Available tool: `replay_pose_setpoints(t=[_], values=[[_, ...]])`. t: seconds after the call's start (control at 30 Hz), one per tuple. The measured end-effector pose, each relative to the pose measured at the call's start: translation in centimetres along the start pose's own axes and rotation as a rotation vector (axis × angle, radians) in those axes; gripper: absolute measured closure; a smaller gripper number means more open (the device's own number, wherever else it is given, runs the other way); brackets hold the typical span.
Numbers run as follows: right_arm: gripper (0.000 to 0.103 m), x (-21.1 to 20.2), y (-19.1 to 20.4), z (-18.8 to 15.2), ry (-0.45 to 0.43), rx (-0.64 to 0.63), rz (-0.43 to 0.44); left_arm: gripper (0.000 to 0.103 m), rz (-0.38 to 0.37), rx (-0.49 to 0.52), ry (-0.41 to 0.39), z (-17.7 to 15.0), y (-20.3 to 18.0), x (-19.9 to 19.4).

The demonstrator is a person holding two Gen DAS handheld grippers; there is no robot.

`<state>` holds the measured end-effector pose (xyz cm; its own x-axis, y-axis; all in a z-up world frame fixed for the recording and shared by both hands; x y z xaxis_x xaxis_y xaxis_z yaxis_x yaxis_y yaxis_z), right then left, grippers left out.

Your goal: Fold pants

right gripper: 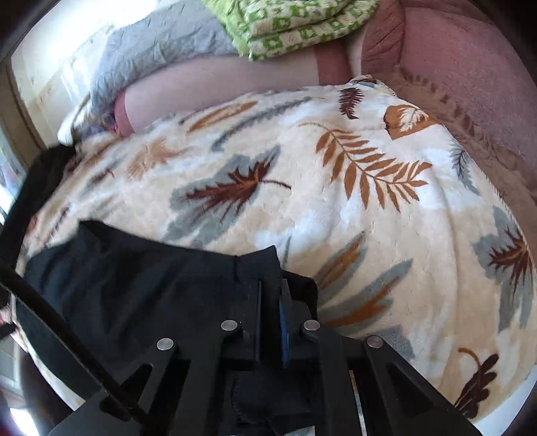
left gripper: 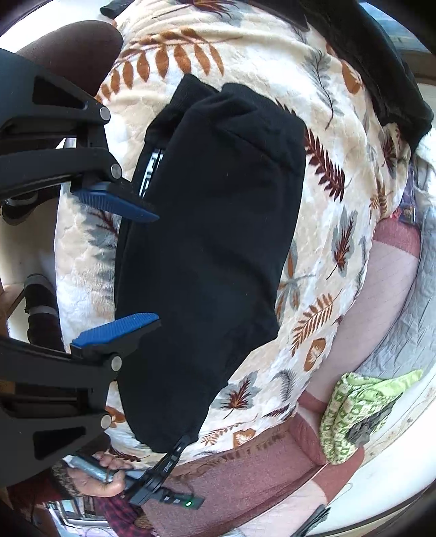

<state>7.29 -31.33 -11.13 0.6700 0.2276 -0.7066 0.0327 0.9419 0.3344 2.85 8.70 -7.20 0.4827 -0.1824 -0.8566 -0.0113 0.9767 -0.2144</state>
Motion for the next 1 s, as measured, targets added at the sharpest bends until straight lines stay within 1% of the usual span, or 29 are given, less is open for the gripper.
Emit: replay_pose_setpoints(t=[0.03, 0.07, 0.13, 0.2, 0.23, 0.27, 0.3, 0.33, 0.37, 0.43, 0.47, 0.5, 0.53, 0.57, 0.6, 0.67, 0.7, 0.77, 0.8, 0.83, 0.87, 0.93, 1.0], values=[[0.095, -0.7, -0.4, 0.0, -0.02, 0.029, 0.009, 0.047, -0.002, -0.015, 0.006, 0.1, 0.3, 0.2], [0.099, -1.4, -0.8, -0.1, -0.038, 0.055, 0.002, 0.047, -0.007, -0.024, 0.012, 0.1, 0.5, 0.5], [0.099, -2.4, -1.9, -0.4, -0.058, 0.106, -0.006, 0.047, -0.026, -0.044, 0.033, 0.1, 0.7, 1.1], [0.099, -2.4, -3.1, -1.4, -0.041, 0.169, 0.004, 0.047, -0.035, -0.047, 0.046, 0.0, 0.5, 1.6], [0.099, -2.0, -3.5, -1.7, -0.03, 0.184, -0.009, 0.047, -0.031, -0.041, 0.049, -0.1, 0.3, 1.7], [0.086, -1.8, -4.1, -2.0, -0.017, 0.2, -0.037, 0.047, -0.026, -0.034, 0.049, -0.2, 0.2, 1.8], [0.076, -1.7, -4.7, -2.1, -0.015, 0.225, -0.05, 0.047, -0.021, -0.024, 0.046, -0.2, 0.1, 1.8], [0.075, -2.2, -5.0, -2.0, -0.036, 0.258, -0.047, 0.047, -0.015, -0.018, 0.041, -0.1, -0.1, 1.7], [0.07, -2.8, -5.2, -1.7, -0.052, 0.271, -0.065, 0.047, -0.009, -0.011, 0.033, 0.0, -0.1, 1.6], [0.07, -4.7, -4.8, -0.9, -0.113, 0.235, -0.178, 0.046, -0.005, -0.004, 0.021, 0.6, -0.1, 1.7], [0.07, -5.7, -4.1, -0.4, -0.15, 0.201, -0.196, 0.043, -0.011, -0.003, 0.018, 0.9, -0.1, 1.8], [0.07, -6.4, -3.2, -0.1, -0.181, 0.175, -0.179, 0.041, -0.016, -0.004, 0.015, 1.1, -0.2, 2.1], [0.07, -6.8, -2.0, 0.1, -0.195, 0.152, -0.136, 0.04, -0.017, -0.005, 0.013, 1.3, -0.3, 2.5], [0.068, -6.6, -0.6, 0.1, -0.188, 0.131, -0.072, 0.04, -0.02, -0.007, 0.019, 1.5, -0.5, 3.0], [0.065, -5.9, 0.8, -0.3, -0.155, 0.111, 0.005, 0.04, -0.03, -0.009, 0.026, 1.5, -0.7, 3.6], [0.065, -3.6, 3.1, -1.5, -0.066, 0.075, 0.133, 0.04, -0.03, -0.018, 0.041, 1.2, -0.9, 4.5], [0.065, -2.3, 3.8, -2.4, -0.017, 0.06, 0.154, 0.04, -0.022, -0.019, 0.044, 0.9, -0.7, 5.0], [0.065, -0.5, 3.9, -3.5, 0.043, 0.05, 0.136, 0.04, -0.035, -0.002, 0.028, 0.7, -0.6, 4.9], [0.067, 0.3, 3.3, -4.1, 0.067, 0.068, 0.122, 0.04, -0.037, 0.01, 0.03, 0.7, -0.6, 4.8], [0.068, 0.4, 2.7, -4.3, 0.062, 0.091, 0.137, 0.04, -0.037, 0.013, 0.034, 0.8, -0.4, 4.7], [0.068, 0.0, 1.9, -4.2, 0.039, 0.132, 0.174, 0.04, -0.039, 0.005, 0.035, 1.0, 0.0, 4.4], [0.068, -0.8, 0.8, -3.8, 0.015, 0.171, 0.171, 0.04, -0.027, -0.02, 0.015, 1.7, 1.1, 3.5], [0.068, -1.6, 0.1, -3.5, -0.006, 0.196, 0.174, 0.04, -0.002, -0.049, -0.025, 2.6, 2.6, 2.4]])
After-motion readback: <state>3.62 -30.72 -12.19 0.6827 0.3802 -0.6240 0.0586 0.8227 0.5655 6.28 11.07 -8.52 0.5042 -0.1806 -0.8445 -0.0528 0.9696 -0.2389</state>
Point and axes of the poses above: each gripper's, at about its wrist camera, not at the fingertips, and x roughly the way its jaws point, y to its left, z to its top, the point moved 5 cm from there along x, roughly the way its jaws point, and after that the axes turned 9 degrees about z, right-handed, at the moved point
